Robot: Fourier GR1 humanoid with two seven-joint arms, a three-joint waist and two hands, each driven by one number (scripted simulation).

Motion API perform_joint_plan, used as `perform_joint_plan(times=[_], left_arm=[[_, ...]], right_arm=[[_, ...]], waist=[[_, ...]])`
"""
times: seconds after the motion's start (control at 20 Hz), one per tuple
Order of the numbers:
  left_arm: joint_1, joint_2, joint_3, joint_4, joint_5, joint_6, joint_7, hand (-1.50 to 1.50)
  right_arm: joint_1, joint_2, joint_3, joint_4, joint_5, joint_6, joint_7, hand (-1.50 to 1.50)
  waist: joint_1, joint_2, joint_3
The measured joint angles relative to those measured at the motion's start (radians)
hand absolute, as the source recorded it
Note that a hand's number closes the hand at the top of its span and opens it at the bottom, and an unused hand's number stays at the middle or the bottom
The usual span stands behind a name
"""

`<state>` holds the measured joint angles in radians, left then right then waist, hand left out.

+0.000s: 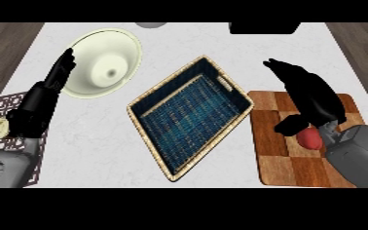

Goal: Pick the bell pepper from the cutting board and place it in the basket

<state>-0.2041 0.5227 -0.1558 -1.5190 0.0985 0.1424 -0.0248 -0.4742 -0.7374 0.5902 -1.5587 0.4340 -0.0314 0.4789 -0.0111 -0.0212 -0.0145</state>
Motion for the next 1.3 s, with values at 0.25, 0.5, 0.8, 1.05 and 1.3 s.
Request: perform_joint_plan(times=[0.25, 0.5, 0.8, 1.05, 1.3], left_arm=[[0.003, 0.003, 0.010, 0.003, 0.003, -0.009, -0.008, 0.00], [0.005, -0.023, 0.000, -0.011, -0.018, 0.006, -0.003, 0.00], [0.024, -0.032, 0.016, -0.047, -0.024, -0.012, 0.012, 0.00], [-0.012, -0.048, 0.033, -0.017, -0.041, -0.028, 0.024, 0.00], [-0.006, -0.055, 0.054, -0.011, -0.047, -0.053, 0.009, 0.00]], right_arm=[[-0.103, -0.065, 0.025, -0.096, -0.111, 0.338, 0.214, -1.50], [-0.173, -0.086, -0.022, -0.152, -0.272, 0.572, 0.386, -1.50], [-0.166, -0.099, -0.070, -0.161, -0.343, 0.655, 0.421, -1.50], [-0.144, -0.078, -0.072, -0.117, -0.296, 0.699, 0.391, -1.50], [-0.083, -0.049, -0.051, -0.080, -0.214, 0.714, 0.377, -1.50]], waist=[[0.005, 0.005, 0.004], [0.006, 0.012, 0.009], [0.012, 0.017, 0.013], [0.012, 0.021, 0.014], [0.013, 0.021, 0.014]])
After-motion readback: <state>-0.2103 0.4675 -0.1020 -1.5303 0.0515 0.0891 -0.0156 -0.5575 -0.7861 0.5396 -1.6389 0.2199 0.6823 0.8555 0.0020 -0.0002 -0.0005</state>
